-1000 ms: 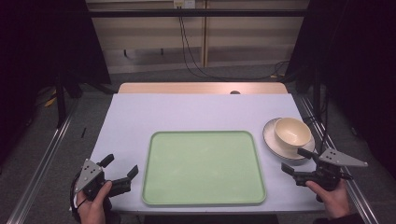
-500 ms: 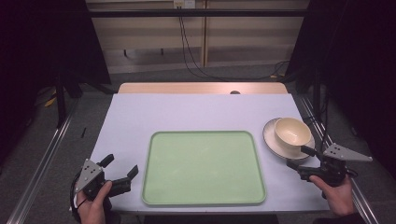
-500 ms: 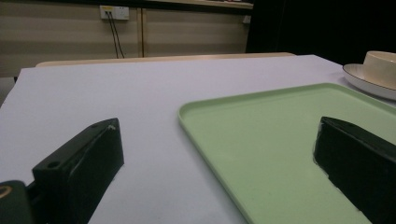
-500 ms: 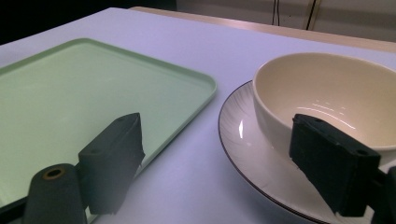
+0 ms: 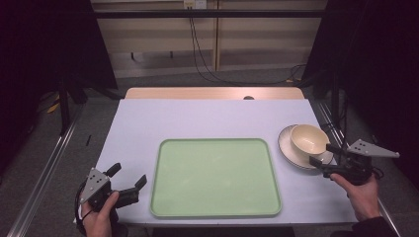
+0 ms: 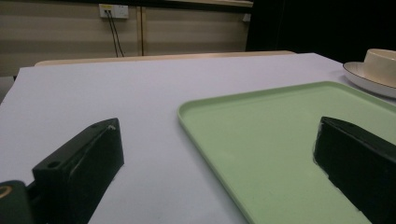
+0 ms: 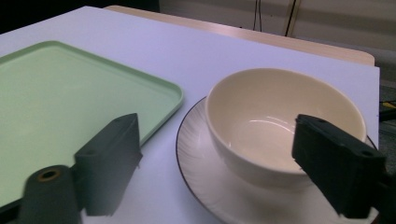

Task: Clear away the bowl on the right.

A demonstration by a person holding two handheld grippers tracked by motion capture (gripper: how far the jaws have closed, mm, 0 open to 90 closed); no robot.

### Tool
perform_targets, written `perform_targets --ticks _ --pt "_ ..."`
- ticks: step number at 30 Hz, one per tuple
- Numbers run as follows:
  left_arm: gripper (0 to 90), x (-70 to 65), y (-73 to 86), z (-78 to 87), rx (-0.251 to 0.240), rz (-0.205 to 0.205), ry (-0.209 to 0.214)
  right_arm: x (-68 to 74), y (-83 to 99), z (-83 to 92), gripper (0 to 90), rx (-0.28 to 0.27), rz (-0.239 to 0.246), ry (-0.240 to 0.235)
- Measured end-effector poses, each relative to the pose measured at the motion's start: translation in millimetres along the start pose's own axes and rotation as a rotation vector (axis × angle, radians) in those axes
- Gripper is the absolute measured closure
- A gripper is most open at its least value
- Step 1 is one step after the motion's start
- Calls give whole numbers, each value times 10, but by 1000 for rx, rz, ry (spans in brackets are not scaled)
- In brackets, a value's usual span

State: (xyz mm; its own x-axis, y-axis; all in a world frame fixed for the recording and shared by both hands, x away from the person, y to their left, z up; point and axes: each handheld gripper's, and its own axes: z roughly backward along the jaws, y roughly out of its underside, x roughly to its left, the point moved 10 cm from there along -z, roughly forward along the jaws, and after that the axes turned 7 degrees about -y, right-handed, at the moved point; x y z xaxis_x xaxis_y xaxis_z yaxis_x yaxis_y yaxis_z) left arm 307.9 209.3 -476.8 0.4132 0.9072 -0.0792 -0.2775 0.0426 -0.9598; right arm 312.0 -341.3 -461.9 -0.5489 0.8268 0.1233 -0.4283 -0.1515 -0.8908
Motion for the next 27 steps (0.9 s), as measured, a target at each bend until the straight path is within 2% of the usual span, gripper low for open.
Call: perform_targets --ticks 1,7,9,10,14,17,21,22,23,27 --pt "17 0 1 0 1 1 -1 -27 -5 -17 170 27 -14 -6" --pt "17 0 2 -4 1 2 -2 -173 -67 -64 165 76 -34 22" --pt "17 -1 1 -5 1 2 -2 -285 -109 -101 159 96 -27 41" --pt "17 -2 1 -5 1 2 -1 -285 -109 -101 159 96 -27 41" --pt "17 -4 1 -8 1 1 5 -462 -142 -157 145 143 -44 67" --pt "16 -5 1 -9 2 1 6 -575 -147 -184 140 161 -74 80" --pt "17 -12 -1 -13 1 0 10 -640 -151 -244 124 167 -133 50" --pt "17 -13 0 -15 2 -1 8 -675 -155 -259 128 171 -135 62" --pt "17 -11 1 -16 3 0 7 -723 -146 -295 158 200 -127 85" --pt "17 -9 3 -15 4 -2 8 -794 -143 -359 170 229 -122 106"
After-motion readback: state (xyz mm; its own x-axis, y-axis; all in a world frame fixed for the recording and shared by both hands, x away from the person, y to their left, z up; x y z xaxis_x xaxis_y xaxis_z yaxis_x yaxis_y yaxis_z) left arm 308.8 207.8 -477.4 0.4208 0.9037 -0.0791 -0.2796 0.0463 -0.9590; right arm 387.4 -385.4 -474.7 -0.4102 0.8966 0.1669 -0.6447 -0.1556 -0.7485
